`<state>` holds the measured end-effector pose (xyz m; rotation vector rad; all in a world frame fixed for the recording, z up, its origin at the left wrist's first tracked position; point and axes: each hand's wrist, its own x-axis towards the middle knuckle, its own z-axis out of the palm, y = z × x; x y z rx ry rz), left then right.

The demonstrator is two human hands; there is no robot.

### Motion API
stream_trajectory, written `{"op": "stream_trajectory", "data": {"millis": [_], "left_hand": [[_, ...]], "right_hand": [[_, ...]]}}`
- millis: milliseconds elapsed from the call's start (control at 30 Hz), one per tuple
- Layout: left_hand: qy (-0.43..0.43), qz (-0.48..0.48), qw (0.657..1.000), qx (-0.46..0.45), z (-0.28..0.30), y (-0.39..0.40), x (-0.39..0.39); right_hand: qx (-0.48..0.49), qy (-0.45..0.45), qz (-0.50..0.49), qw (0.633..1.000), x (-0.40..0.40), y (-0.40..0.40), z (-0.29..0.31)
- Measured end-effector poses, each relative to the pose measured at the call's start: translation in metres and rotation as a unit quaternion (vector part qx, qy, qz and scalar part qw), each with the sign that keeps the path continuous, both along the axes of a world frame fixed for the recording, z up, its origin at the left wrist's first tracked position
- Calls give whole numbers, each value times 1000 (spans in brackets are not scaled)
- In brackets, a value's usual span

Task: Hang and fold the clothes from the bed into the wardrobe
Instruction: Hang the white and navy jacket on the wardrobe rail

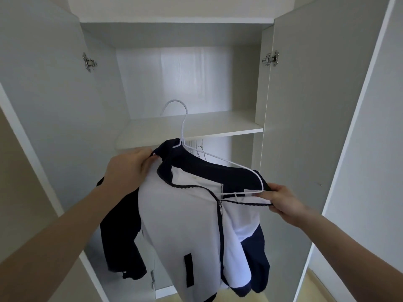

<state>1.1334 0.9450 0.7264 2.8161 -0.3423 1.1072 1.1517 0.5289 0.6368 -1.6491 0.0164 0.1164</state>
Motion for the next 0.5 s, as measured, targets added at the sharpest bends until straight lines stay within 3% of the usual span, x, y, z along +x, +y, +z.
{"op": "stream_trajectory", "data": {"millis": [333, 500], "left_hand": [[-79, -5, 995, -57, -13, -6, 6], [-98, -6, 995, -10, -13, -7, 5]], "right_hand": [[-44, -70, 85, 993, -13, -3, 15], [-68, -57, 73, 993, -11, -9, 14]]}}
